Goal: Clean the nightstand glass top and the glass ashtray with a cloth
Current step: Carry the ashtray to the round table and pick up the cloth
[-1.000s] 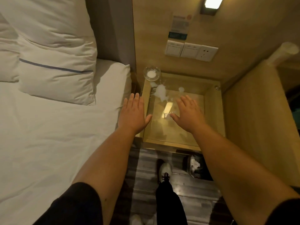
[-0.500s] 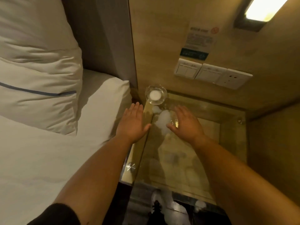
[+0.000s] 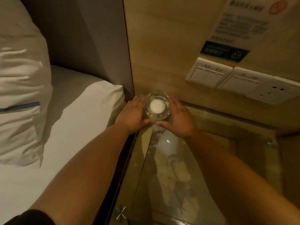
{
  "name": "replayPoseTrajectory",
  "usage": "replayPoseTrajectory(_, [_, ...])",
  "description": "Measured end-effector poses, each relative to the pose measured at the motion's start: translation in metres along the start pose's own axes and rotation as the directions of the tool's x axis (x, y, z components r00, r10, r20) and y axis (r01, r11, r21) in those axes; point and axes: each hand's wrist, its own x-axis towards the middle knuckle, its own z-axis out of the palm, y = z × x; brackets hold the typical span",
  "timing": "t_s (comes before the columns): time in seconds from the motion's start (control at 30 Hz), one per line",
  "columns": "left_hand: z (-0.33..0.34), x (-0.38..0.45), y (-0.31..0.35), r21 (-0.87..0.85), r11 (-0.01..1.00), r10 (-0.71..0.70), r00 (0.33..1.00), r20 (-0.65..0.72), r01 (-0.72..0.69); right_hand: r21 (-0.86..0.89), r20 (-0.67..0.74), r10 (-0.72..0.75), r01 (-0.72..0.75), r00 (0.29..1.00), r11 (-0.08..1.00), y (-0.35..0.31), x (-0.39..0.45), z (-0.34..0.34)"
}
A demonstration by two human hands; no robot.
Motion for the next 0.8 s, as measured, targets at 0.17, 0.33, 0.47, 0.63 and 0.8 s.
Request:
replayPoseTrajectory(0.17, [0.004,0.008,0.004,-0.064,0.996,0.057,0.998,-0.021,-0.058,0.025,-0.024,-0.008,0.009,1.000,1.000,0.007,0.004,0.002])
replayPoseTrajectory(0.33, [0.007,0.008,0.004,-0.151,0.988,0.033,0.997,-0.068,-0.043,0.077,-0.032,0.010,-0.008,0.999,0.997,0.006,0.006,0.005])
replayPoseTrajectory(0.47, [-0.007,-0.006,0.016,-0.203,0.978,0.019,0.996,-0.083,-0.036,0.122,-0.035,0.029,-0.024,0.999,0.992,-0.004,-0.007,-0.006])
replayPoseTrajectory(0.63, [-0.049,-0.038,0.056,-0.204,0.979,0.005,0.999,-0.045,-0.014,0.095,-0.056,0.016,-0.011,0.998,0.995,-0.030,-0.041,-0.055])
replayPoseTrajectory(0.8, [-0.101,-0.083,0.106,-0.197,0.979,0.036,0.999,-0.040,-0.043,0.146,-0.092,0.051,-0.038,0.994,0.989,-0.066,-0.097,-0.116])
